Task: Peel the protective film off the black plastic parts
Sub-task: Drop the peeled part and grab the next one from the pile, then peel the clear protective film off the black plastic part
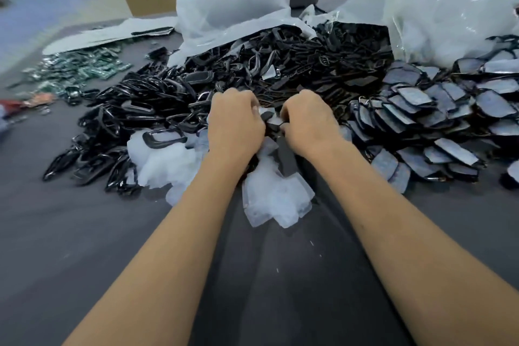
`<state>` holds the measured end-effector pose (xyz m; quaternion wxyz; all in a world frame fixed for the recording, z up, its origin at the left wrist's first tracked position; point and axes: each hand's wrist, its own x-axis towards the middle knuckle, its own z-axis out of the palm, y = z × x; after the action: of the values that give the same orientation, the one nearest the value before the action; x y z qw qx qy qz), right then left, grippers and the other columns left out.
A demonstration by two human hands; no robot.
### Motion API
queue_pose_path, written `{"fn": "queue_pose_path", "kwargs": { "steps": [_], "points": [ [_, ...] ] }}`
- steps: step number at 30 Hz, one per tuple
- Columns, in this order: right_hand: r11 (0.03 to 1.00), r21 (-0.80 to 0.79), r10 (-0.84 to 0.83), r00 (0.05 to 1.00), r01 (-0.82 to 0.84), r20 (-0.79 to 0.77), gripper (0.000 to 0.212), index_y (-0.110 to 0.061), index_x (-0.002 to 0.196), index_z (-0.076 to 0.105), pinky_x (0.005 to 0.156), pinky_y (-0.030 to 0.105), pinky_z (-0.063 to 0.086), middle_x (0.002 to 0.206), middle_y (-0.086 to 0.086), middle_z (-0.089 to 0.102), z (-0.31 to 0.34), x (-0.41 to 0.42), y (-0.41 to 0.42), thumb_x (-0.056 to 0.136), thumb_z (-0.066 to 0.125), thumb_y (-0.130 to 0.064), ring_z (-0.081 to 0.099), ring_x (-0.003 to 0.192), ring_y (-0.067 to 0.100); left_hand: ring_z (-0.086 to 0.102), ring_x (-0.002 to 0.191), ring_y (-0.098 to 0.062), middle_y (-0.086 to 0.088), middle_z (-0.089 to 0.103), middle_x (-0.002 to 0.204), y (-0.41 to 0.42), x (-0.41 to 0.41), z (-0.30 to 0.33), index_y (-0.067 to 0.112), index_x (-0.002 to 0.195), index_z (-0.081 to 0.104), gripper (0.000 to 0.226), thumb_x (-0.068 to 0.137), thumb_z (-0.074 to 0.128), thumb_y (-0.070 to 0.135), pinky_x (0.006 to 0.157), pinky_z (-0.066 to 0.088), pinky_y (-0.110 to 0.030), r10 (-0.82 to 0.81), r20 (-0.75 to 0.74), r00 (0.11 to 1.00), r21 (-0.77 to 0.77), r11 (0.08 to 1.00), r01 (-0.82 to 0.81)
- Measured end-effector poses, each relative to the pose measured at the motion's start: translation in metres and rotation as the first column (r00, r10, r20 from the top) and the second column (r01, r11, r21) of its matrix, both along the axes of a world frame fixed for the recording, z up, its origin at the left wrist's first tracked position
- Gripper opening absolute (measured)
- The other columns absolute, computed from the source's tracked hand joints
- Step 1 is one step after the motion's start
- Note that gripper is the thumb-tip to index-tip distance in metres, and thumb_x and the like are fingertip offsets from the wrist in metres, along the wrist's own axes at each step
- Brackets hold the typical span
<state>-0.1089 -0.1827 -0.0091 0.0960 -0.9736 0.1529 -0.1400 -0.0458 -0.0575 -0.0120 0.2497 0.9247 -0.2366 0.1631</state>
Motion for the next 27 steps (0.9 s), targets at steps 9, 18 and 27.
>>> {"fn": "queue_pose_path", "kwargs": {
  "steps": [9, 18, 27],
  "points": [
    [0.883, 0.468, -0.172, 0.897, -0.043, 0.407, 0.022, -0.009, 0.117, 0.073, 0.088, 0.025, 0.048, 0.105, 0.008, 0.069, -0.011, 0.018, 0.021, 0.095, 0.071, -0.013, 0.064, 0.097, 0.021, 0.049, 0.124, -0.035, -0.016, 0.058, 0.130, 0.025, 0.065, 0.000, 0.013, 0.132, 0.059, 0.038, 0.095, 0.049, 0.011, 0.107, 0.035, -0.037, 0.196, 0.026, 0.980, 0.260, 0.946, -0.195],
    [0.780, 0.599, -0.206, 0.830, -0.180, 0.518, 0.014, -0.015, 0.105, 0.078, 0.082, 0.029, 0.053, 0.096, 0.003, 0.070, -0.025, 0.024, 0.017, 0.098, 0.066, -0.015, 0.063, 0.085, 0.014, 0.046, 0.133, -0.037, -0.012, 0.064, 0.131, 0.004, 0.101, 0.009, 0.023, 0.119, 0.071, 0.039, 0.097, 0.062, 0.055, 0.109, 0.037, -0.044, 0.288, -0.167, 0.943, 0.171, 0.950, -0.260],
    [0.346, 0.807, -0.227, 0.792, -0.478, 0.566, 0.040, -0.015, 0.099, 0.076, 0.046, 0.027, 0.024, 0.063, 0.005, 0.036, -0.023, 0.025, 0.014, 0.112, 0.042, -0.034, 0.024, 0.053, 0.017, 0.051, 0.069, -0.005, 0.014, 0.051, 0.071, 0.021, 0.072, 0.030, 0.019, 0.074, 0.053, 0.027, 0.089, 0.075, 0.024, 0.066, 0.038, -0.007, 0.153, -0.116, 0.981, -0.428, 0.884, -0.189]
  ]
}}
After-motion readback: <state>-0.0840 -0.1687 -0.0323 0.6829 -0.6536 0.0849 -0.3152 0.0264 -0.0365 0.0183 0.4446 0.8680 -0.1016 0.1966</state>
